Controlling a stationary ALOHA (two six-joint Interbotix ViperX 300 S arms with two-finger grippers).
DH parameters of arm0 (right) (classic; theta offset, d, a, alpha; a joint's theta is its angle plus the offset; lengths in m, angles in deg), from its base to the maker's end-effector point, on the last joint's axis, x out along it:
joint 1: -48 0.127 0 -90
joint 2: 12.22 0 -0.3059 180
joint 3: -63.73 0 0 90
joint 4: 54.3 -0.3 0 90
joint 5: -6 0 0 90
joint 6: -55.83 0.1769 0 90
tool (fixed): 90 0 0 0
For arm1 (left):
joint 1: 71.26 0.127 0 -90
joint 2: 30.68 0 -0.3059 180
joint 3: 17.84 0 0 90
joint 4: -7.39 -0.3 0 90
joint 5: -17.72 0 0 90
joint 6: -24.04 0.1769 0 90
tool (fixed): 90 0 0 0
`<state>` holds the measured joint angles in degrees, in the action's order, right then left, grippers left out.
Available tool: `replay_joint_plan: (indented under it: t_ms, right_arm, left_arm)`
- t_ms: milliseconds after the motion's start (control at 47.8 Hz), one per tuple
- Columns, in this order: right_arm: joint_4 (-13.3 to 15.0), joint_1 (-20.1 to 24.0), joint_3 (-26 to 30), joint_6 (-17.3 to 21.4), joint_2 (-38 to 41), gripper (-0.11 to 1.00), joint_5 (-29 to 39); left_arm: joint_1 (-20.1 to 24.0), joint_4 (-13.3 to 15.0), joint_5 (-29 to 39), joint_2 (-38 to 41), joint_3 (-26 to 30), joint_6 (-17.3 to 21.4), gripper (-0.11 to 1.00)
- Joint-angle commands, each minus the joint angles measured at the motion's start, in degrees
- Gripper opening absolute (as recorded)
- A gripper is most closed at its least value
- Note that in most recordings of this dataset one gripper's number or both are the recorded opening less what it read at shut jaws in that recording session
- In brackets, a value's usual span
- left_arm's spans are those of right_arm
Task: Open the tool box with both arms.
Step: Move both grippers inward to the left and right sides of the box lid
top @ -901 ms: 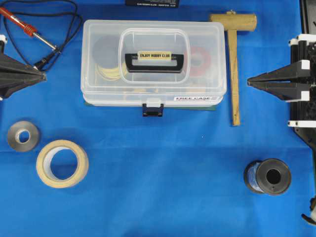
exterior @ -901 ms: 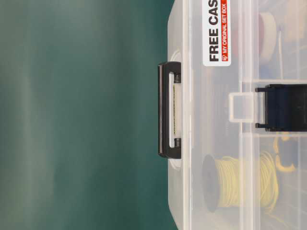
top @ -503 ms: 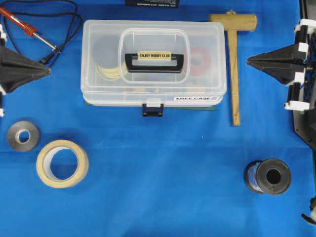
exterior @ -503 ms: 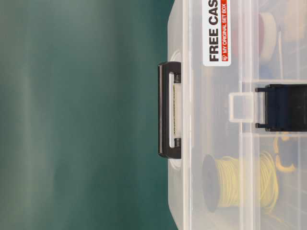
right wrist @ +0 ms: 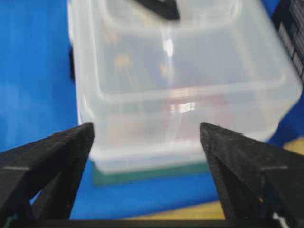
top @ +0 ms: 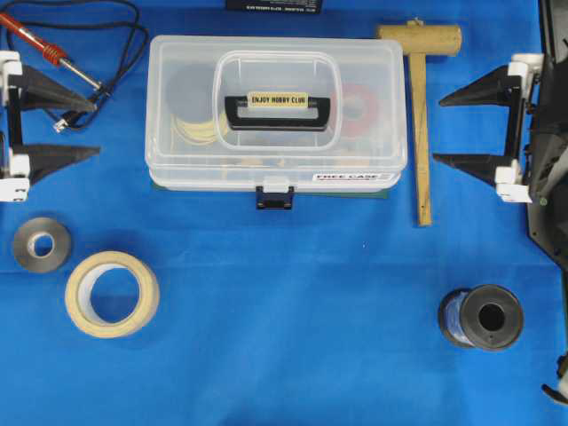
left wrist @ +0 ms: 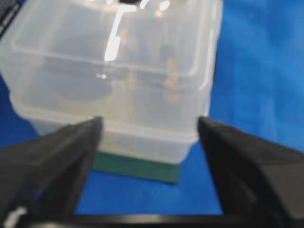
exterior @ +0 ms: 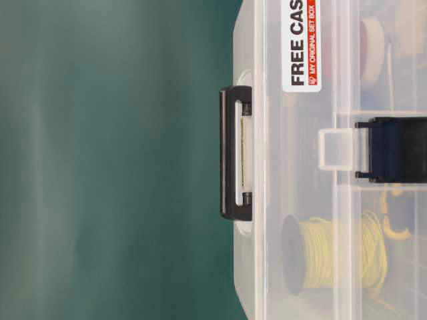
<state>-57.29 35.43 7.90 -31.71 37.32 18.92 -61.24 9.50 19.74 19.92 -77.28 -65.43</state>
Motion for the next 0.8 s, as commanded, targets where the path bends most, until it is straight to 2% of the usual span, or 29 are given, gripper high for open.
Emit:
replay_joint_plan:
  t_ms: [0,63,251,545,775]
  right_arm:
    - [0.09,-1.14,0.44,0.09,1.14,0.87,1.41]
    - [0.35,-2.64,0.35,0.09,1.93,0.86,2.29]
    - [2.46,-6.68,0.18,-0.09,7.47,0.87,1.41]
    - [2.64,-6.94,1.76,-0.35,16.26,0.87,-5.98]
    - [2.46,-5.54,3.96,-0.26,20.39,0.87,-9.84]
  left_arm:
    - [0.53,0.00,-0.18,1.49,0.62,0.09,0.84]
    - [1.23,0.00,-0.18,2.99,0.62,0.09,0.91]
    - [2.46,0.00,-2.11,9.76,1.32,0.09,0.92]
    - [2.55,0.00,-7.73,18.72,4.39,0.18,0.92]
    - [2.55,0.00,-9.05,22.50,6.42,0.09,0.92]
